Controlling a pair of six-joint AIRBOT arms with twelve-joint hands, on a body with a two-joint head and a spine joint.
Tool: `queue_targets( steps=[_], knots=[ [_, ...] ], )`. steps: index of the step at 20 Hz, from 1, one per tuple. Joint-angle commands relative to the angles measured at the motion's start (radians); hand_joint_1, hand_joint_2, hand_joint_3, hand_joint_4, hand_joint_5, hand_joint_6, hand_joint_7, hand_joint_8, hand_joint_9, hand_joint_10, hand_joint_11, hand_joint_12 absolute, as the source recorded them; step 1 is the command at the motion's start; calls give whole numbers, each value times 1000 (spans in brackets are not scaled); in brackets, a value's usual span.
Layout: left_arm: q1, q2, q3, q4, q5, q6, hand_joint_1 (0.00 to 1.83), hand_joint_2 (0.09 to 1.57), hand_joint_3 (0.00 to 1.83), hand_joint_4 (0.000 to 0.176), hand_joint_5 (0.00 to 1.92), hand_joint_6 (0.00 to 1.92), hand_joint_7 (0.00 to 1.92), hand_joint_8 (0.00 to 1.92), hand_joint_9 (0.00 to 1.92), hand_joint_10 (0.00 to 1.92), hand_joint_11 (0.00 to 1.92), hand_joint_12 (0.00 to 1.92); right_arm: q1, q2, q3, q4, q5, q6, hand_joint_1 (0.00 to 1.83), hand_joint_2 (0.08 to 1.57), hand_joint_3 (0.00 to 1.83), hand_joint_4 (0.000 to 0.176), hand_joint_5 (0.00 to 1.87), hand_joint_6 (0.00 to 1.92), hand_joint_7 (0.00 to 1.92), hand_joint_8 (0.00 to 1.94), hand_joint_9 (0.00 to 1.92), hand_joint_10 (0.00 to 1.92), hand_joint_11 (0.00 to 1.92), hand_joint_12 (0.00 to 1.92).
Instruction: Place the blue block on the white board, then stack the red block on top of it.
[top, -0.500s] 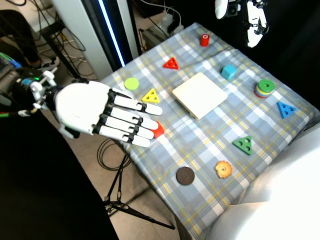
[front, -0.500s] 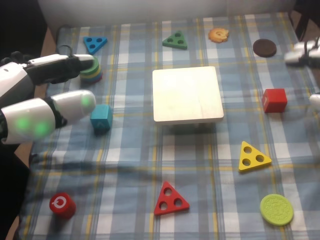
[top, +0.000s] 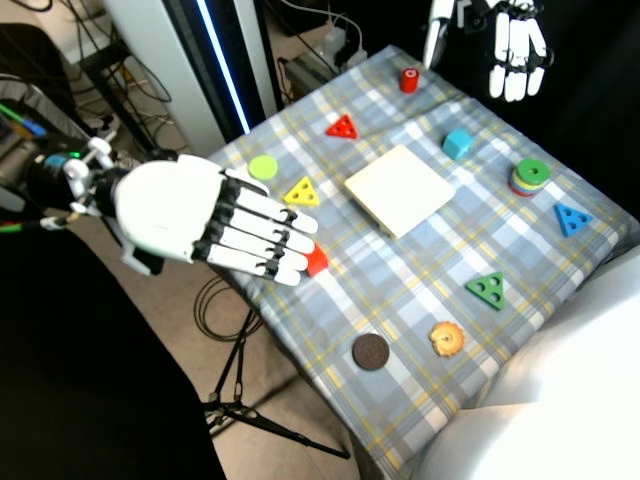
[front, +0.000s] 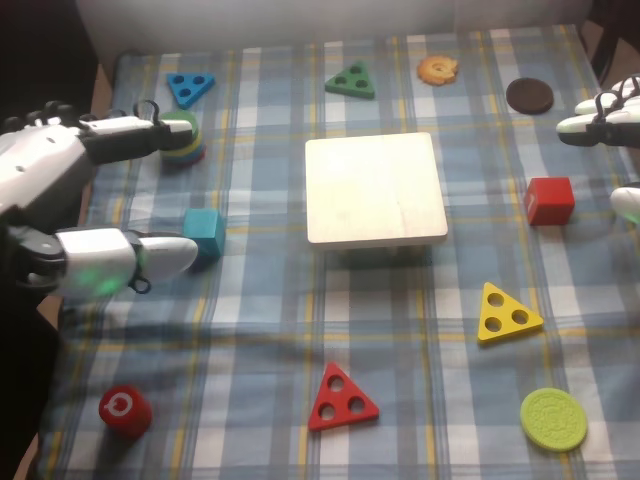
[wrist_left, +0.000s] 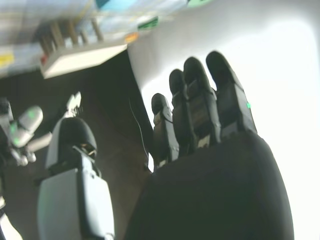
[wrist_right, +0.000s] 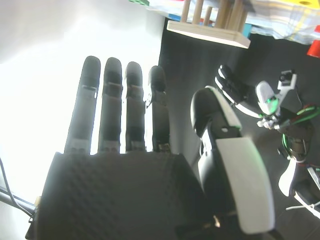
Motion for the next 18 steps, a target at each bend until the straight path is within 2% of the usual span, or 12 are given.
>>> queue_targets(
  steps=[1,3,4,8,12,13,14,16,18],
  knots=[
    [-21,-12,10,3,-71,51,722,975,0,176,452,4,430,0,372,0,69,501,16,3,3,12,121,7,348,1387,0,31,493,0,473,0,449,0,282,376],
    [-50,-49,37,-38,-28,156,757,959,1,176,507,0,430,0,368,0,110,361,17,3,3,8,123,8,333,1388,0,33,492,0,474,0,450,0,309,318],
    [-68,-69,56,-57,1,195,759,954,0,176,532,6,433,1,373,2,121,344,17,3,3,7,123,8,336,1391,1,28,495,1,474,0,452,1,310,314],
    [-112,-117,112,-108,64,287,788,945,0,176,584,3,466,4,400,5,157,275,17,3,3,5,123,9,359,1392,1,24,496,0,472,0,451,0,312,307],
    [-130,-147,158,-147,110,316,810,919,0,176,601,7,509,13,441,14,175,270,17,3,6,3,123,16,382,1398,2,13,496,0,473,1,452,1,317,298],
    [-133,-151,164,-155,118,326,812,911,0,163,649,6,540,7,473,10,198,273,17,3,6,3,123,16,381,1400,2,10,494,0,471,0,450,0,315,296],
    [-134,-154,167,-161,121,340,809,913,0,161,666,9,553,9,483,9,202,272,17,3,6,2,123,16,384,1403,3,6,496,1,472,1,450,0,315,294],
    [-135,-158,172,-169,124,348,796,929,5,153,699,15,574,12,501,12,207,268,17,3,6,0,123,19,368,1401,2,12,492,0,476,1,453,2,325,291],
    [-135,-162,178,-176,128,348,816,929,1,153,728,4,592,3,513,4,209,246,17,3,6,-1,123,20,349,1402,2,15,492,0,479,2,456,2,333,291]
  ],
)
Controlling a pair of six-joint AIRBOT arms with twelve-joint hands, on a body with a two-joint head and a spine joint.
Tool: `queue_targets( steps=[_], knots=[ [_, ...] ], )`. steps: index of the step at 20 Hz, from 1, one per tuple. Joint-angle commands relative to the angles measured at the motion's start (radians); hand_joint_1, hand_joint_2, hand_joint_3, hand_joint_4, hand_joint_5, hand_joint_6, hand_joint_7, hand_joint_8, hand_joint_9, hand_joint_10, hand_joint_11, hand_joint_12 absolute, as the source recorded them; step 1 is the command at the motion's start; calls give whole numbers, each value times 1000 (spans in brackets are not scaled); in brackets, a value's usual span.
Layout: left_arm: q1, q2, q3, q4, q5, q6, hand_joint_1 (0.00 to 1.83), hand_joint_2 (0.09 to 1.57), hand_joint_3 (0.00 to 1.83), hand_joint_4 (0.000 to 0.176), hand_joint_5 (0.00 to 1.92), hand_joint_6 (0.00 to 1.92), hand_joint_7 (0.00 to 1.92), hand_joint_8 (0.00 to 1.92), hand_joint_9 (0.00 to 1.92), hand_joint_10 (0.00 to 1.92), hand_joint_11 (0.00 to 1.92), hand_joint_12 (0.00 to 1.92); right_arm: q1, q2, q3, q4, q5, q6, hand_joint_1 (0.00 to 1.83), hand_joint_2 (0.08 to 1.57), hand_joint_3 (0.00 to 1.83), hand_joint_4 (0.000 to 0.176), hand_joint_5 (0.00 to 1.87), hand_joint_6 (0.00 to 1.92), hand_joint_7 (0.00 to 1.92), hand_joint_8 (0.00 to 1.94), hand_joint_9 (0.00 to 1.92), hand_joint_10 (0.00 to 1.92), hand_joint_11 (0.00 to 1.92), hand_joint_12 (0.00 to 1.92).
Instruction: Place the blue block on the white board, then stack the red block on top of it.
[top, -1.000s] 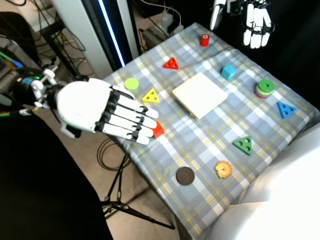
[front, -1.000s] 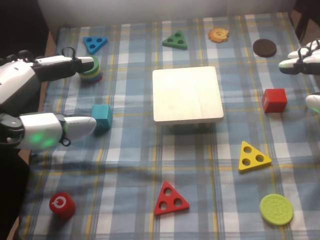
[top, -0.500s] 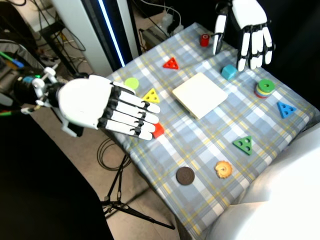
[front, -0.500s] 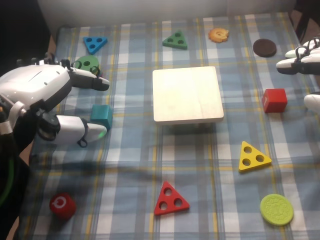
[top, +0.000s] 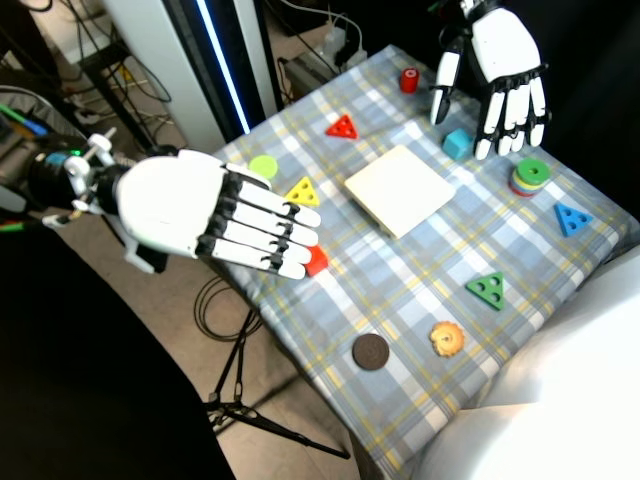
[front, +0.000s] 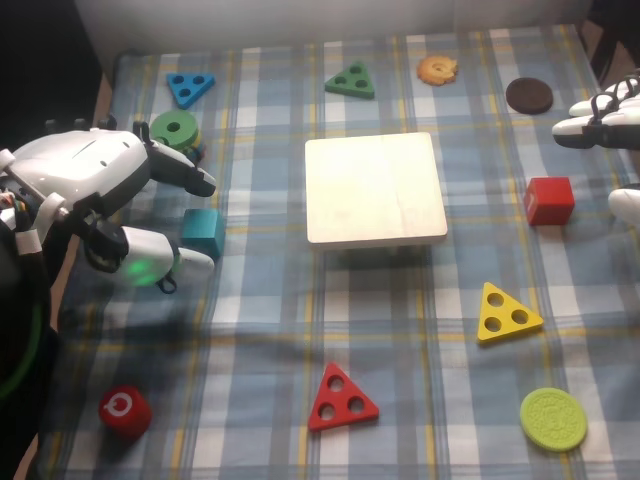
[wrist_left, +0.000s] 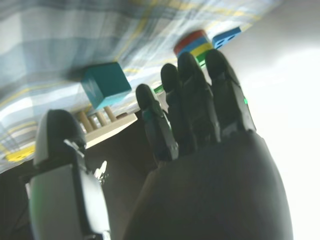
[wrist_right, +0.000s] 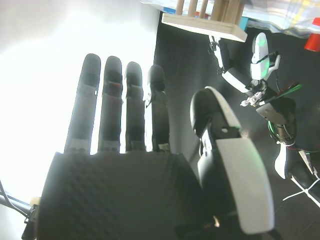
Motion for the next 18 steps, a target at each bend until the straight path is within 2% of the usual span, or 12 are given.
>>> queue_targets(
  steps=[1,3,4,6,9,11,12,13,14,15,17,18],
  knots=[
    [-9,-4,9,21,-85,1,827,932,1,145,750,9,610,8,526,7,215,244,15,3,5,19,120,8,345,1403,2,18,489,0,478,1,454,1,333,290],
    [-12,-10,13,18,-85,1,844,930,0,140,794,7,660,8,558,7,230,244,14,3,4,19,120,12,382,1409,2,6,491,1,479,1,455,1,329,287],
    [-15,-13,16,18,-85,1,851,935,2,140,815,11,664,6,556,4,207,233,14,3,4,19,120,13,389,1409,1,11,490,1,476,0,453,0,329,287],
    [-20,-18,21,16,-85,1,857,950,7,137,834,14,660,2,550,1,199,230,14,3,4,19,120,13,393,1408,0,3,494,2,478,1,455,1,331,287],
    [-23,-23,27,8,-85,1,886,974,4,117,909,12,684,3,566,3,205,232,13,3,4,18,120,13,373,1423,5,0,495,1,483,2,459,1,336,277],
    [-24,-26,28,6,-86,1,914,981,1,115,967,7,729,5,606,9,221,251,13,3,4,18,120,13,370,1429,6,4,489,0,481,0,452,0,325,266],
    [-24,-29,29,6,-87,1,1009,1055,4,164,1030,684,751,14,630,16,225,304,13,3,4,18,120,14,368,1432,6,8,487,0,481,1,454,1,326,265],
    [-24,-30,30,5,-87,1,1010,1093,6,174,990,909,767,9,643,14,228,338,12,3,4,18,120,14,354,1440,5,13,486,0,484,1,455,1,332,253],
    [-24,-32,31,5,-87,1,1005,1110,2,176,964,983,773,4,648,9,214,364,12,3,4,18,120,14,354,1445,6,16,484,0,482,0,453,0,331,248],
    [-25,-33,32,4,-87,1,1010,1106,5,176,973,976,792,0,663,3,181,463,12,3,4,18,120,14,355,1446,5,21,483,0,484,1,455,1,335,247],
    [-26,-37,36,1,-87,1,1029,1092,0,176,1016,909,817,3,685,5,167,535,11,3,4,18,120,15,358,1451,6,17,482,0,484,1,456,1,339,247],
    [-27,-38,37,-1,-87,1,1035,1086,1,176,1028,890,835,0,701,4,158,606,11,3,4,18,120,15,358,1451,6,6,485,1,483,0,452,0,336,244]
  ],
)
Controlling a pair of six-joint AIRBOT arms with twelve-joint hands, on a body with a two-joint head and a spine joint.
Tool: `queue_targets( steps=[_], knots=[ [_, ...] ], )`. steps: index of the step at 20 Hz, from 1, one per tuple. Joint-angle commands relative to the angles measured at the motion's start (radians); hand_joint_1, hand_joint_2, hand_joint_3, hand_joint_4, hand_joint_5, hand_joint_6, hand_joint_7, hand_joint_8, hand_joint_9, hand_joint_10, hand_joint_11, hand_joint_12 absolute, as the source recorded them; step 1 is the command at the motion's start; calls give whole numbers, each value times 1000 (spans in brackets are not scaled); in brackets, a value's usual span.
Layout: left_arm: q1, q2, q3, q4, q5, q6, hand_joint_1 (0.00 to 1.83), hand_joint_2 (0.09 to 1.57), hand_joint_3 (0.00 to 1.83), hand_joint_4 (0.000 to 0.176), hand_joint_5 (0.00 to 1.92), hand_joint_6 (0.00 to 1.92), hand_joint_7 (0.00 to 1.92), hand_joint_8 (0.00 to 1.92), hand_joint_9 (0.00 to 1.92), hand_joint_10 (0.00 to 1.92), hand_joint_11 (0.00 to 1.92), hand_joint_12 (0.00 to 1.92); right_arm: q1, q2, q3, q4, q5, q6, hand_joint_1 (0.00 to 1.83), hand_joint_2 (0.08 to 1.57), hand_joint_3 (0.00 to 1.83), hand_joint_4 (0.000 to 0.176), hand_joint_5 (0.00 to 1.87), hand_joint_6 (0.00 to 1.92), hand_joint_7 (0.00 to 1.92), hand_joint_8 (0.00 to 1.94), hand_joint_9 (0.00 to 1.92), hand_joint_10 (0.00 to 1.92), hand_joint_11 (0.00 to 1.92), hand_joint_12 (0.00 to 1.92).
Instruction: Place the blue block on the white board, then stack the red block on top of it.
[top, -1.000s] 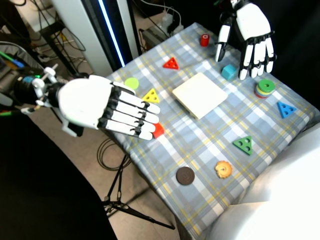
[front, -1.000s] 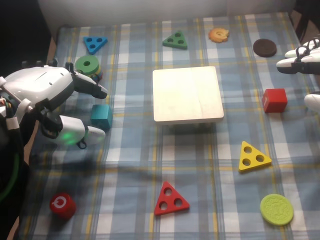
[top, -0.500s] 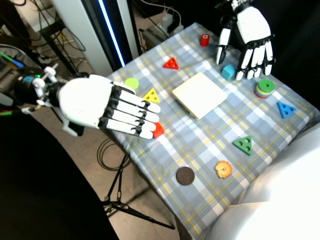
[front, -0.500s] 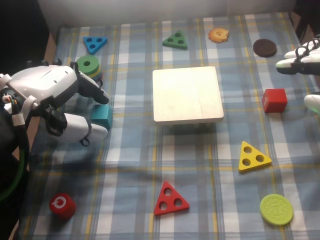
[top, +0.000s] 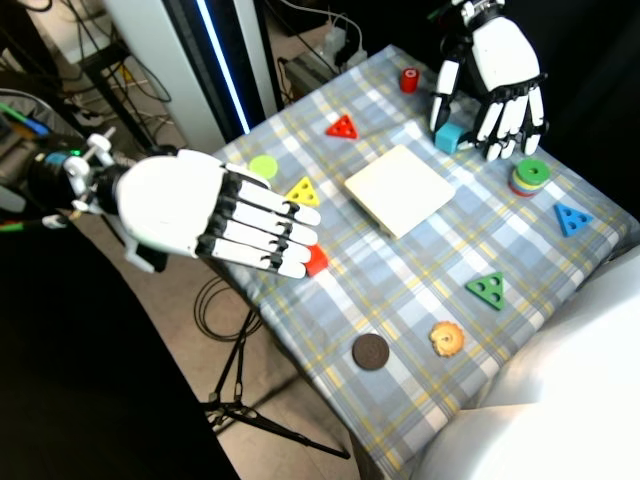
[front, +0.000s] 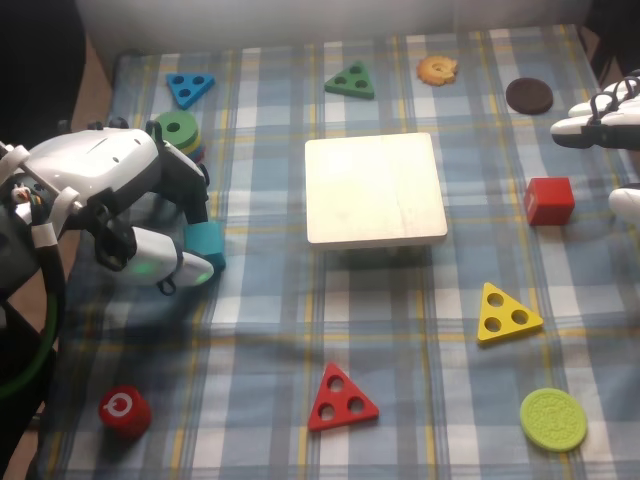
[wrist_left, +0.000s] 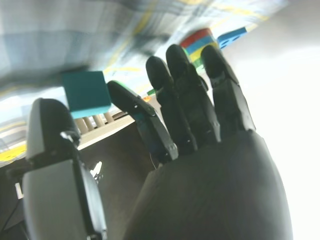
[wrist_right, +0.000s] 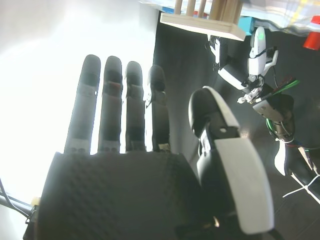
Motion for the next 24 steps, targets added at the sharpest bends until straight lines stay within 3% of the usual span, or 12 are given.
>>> queue_targets(
  steps=[1,9,10,12,13,15,17,18,19,22,23,24],
  knots=[
    [-14,-4,6,25,-93,1,1034,1090,0,176,1022,901,843,0,708,3,148,648,10,3,4,19,120,6,359,1455,7,0,486,2,483,0,453,1,339,244],
    [-19,-16,10,10,-109,1,1038,1086,0,176,1032,883,831,1,663,1,80,685,7,3,4,20,121,8,311,1464,2,0,494,1,499,3,472,4,364,236],
    [-59,-7,-19,85,-157,-41,1052,1068,0,175,1075,811,834,2,649,5,75,699,1,3,3,21,125,11,310,1464,2,0,496,2,500,3,474,4,369,235],
    [-100,-2,-28,151,-173,-86,1057,1060,0,176,1093,781,835,1,646,2,55,761,0,3,3,21,125,11,310,1465,2,0,495,1,502,4,479,6,376,237],
    [-116,-2,-28,172,-174,-102,1063,1060,0,158,1094,782,833,0,630,0,28,815,0,3,3,21,126,11,307,1460,0,1,490,0,497,1,478,4,378,236],
    [-162,-11,-28,235,-178,-147,1068,1052,0,161,1114,748,836,1,622,1,20,819,0,3,3,21,128,11,303,1461,0,0,490,1,498,2,478,4,378,234],
    [-187,-23,-28,276,-186,-170,1077,1048,0,144,1126,727,826,1,616,1,3,788,0,3,3,21,129,11,303,1463,1,4,489,0,496,0,476,2,376,229],
    [-203,-32,-28,298,-194,-178,1073,1041,0,170,1141,701,841,2,633,3,36,770,0,2,4,21,129,11,302,1460,0,5,490,1,497,1,475,2,375,227],
    [-214,-37,-28,309,-197,-182,1074,1036,0,175,1154,677,852,1,644,3,63,739,0,2,4,21,130,11,303,1461,0,3,491,1,500,2,483,5,385,231],
    [-247,-61,-17,366,-195,-269,1080,1025,0,176,1186,620,868,1,651,1,80,726,0,0,5,21,129,11,306,1460,0,0,499,4,506,3,492,7,397,234],
    [-263,-76,-11,381,-181,-274,1085,1028,1,158,1180,632,864,0,638,1,78,708,0,0,5,21,129,11,312,1462,1,0,503,4,510,4,494,7,398,231],
    [-271,-86,-4,391,-169,-274,1085,1028,1,158,1180,632,864,0,638,1,78,708,0,-1,5,21,129,11,312,1462,1,0,503,4,510,4,494,7,398,231]
  ],
)
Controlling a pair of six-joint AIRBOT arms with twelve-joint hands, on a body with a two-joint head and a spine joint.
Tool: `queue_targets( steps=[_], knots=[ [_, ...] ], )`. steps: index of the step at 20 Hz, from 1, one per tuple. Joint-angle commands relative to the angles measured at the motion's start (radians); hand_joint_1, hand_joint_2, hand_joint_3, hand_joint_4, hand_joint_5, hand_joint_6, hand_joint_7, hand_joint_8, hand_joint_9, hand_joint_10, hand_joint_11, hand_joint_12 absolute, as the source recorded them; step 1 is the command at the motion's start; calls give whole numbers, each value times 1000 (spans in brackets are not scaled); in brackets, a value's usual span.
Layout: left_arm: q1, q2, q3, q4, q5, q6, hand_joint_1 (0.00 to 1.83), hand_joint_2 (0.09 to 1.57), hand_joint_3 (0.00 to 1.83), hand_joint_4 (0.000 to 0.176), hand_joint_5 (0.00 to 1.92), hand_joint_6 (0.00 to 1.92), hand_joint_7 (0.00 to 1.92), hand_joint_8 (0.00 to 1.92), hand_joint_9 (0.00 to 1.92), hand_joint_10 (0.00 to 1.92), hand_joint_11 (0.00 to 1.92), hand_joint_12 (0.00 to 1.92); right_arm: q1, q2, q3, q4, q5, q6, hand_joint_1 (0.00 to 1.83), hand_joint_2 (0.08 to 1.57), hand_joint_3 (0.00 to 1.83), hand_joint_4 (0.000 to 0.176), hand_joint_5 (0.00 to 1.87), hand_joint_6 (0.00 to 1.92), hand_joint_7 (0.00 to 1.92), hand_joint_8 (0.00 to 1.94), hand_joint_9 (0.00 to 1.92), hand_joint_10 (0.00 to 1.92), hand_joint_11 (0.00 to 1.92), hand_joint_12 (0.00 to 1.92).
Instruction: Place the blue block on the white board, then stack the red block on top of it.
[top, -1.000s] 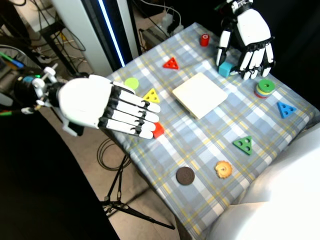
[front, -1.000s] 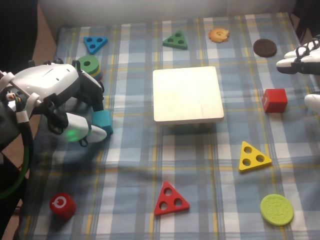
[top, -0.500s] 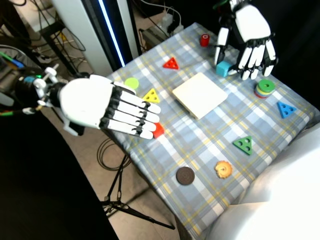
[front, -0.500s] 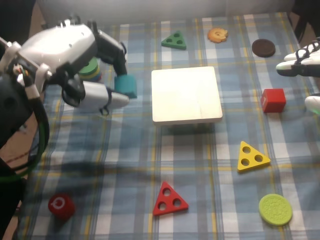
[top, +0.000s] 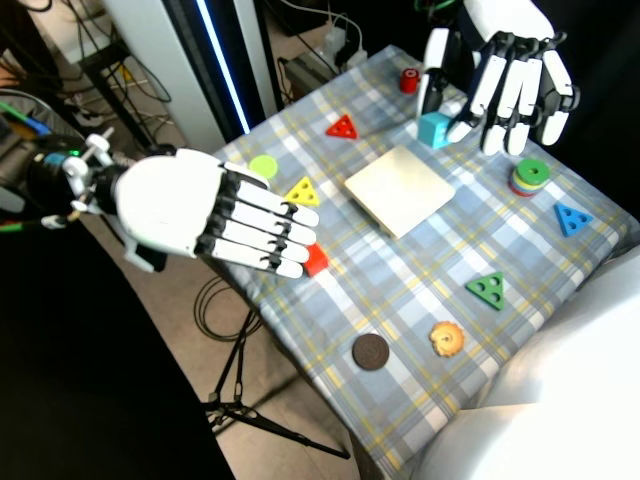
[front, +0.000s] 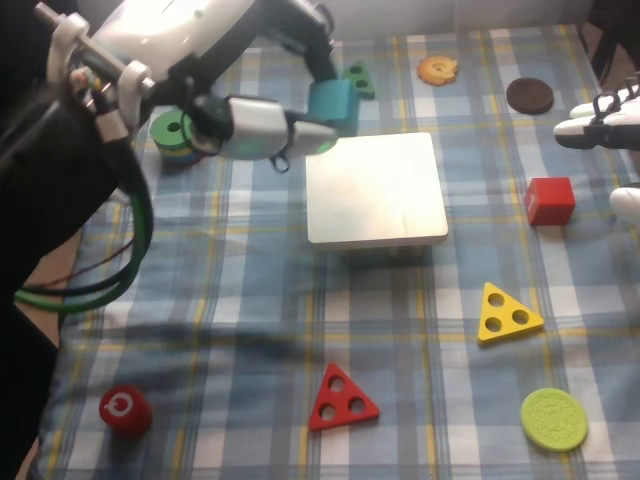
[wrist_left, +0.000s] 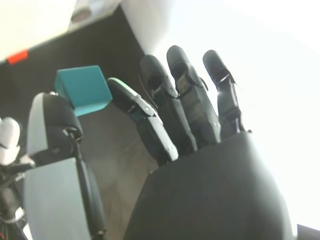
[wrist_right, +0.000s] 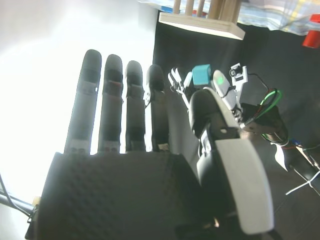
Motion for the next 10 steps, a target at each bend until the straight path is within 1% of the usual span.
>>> queue_targets(
  steps=[1,2,3,4,5,6,7,8,9,10],
  knots=[
    [-20,-17,6,46,-79,-5,1086,1029,1,153,1178,635,866,1,638,1,84,706,6,-2,6,20,122,5,333,1459,0,0,504,3,511,3,493,4,398,223],
    [-27,-30,15,53,-62,-5,1085,1030,1,152,1175,639,859,0,635,1,79,704,6,-3,7,19,122,5,339,1458,0,0,503,2,508,1,488,1,394,218],
    [-32,-44,25,57,-44,-5,1071,1041,2,171,1143,695,847,2,637,0,75,710,6,-5,8,19,122,5,336,1455,0,3,495,0,499,0,479,0,387,214],
    [-35,-61,40,59,-12,-5,1082,1036,0,152,1162,665,877,4,637,1,90,727,6,-6,9,18,122,5,313,1451,0,5,491,0,499,1,483,2,393,214],
    [-35,-69,48,59,5,-5,1082,1036,0,152,1162,665,877,4,637,1,90,727,6,-6,10,17,122,5,313,1451,0,5,491,0,499,1,483,2,393,214],
    [-33,-83,63,55,35,-5,1078,1049,1,137,1127,725,850,1,610,0,86,684,6,-6,10,15,122,5,313,1452,0,4,489,0,496,0,478,0,384,209],
    [-31,-89,70,54,53,-5,1078,1049,1,137,1127,725,850,1,610,0,86,684,6,-6,10,14,122,5,313,1452,0,4,489,0,496,0,478,0,384,209],
    [-27,-100,82,53,83,-5,1099,1040,0,94,1153,684,853,1,617,1,96,669,6,-6,10,13,122,5,317,1451,0,4,489,0,495,0,478,0,386,209],
    [-24,-108,91,51,101,-5,1099,1040,0,94,1153,684,853,1,617,1,96,669,6,-6,10,13,122,5,317,1451,0,4,489,0,495,0,478,0,386,209],
    [-20,-120,104,42,122,7,1107,1029,0,90,1183,631,838,0,617,1,123,685,8,-6,11,11,122,5,314,1450,0,10,489,0,494,0,477,0,387,208]
  ],
)
